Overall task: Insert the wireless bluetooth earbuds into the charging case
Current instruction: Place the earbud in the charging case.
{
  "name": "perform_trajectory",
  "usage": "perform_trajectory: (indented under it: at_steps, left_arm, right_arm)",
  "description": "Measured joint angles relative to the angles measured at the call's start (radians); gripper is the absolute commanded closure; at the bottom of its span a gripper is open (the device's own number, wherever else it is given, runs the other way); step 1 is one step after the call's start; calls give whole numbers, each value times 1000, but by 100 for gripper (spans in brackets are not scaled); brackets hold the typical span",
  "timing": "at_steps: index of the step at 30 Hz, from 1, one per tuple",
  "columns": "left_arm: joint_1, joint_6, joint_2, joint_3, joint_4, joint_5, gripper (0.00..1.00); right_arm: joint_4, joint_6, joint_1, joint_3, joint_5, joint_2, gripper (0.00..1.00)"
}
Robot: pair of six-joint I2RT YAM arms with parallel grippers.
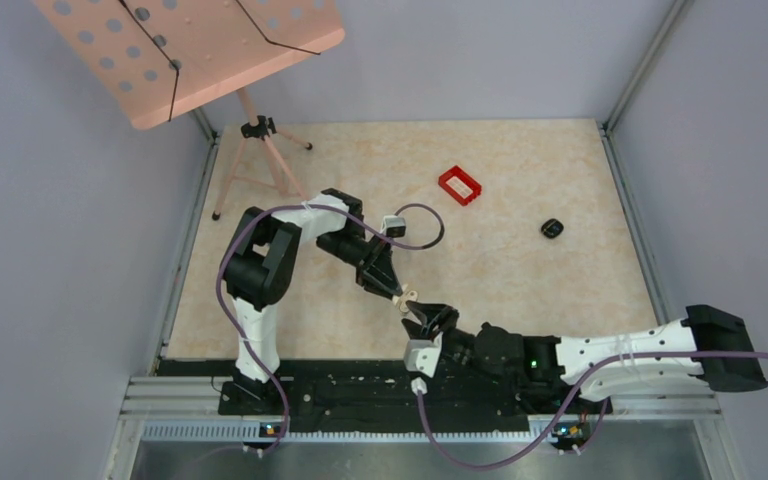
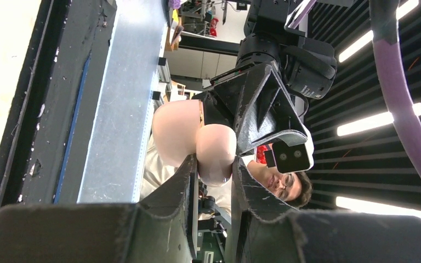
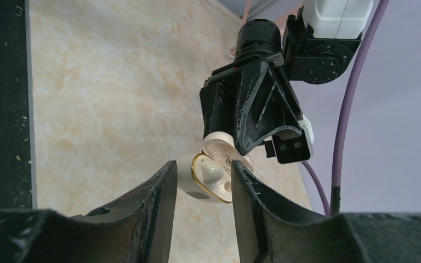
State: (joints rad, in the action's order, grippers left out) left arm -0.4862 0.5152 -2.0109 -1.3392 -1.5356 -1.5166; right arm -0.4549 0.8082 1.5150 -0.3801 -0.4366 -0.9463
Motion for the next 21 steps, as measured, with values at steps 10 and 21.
perform_trajectory:
  at_steps: [10, 21]
  left_arm:
    - [0, 0, 0, -9, -6, -13, 100]
    - [78, 1, 2, -13, -10, -13, 100]
  right_arm:
    - [45, -87, 2, -2, 26, 70, 54]
    - [220, -657, -236, -117, -202, 243, 50]
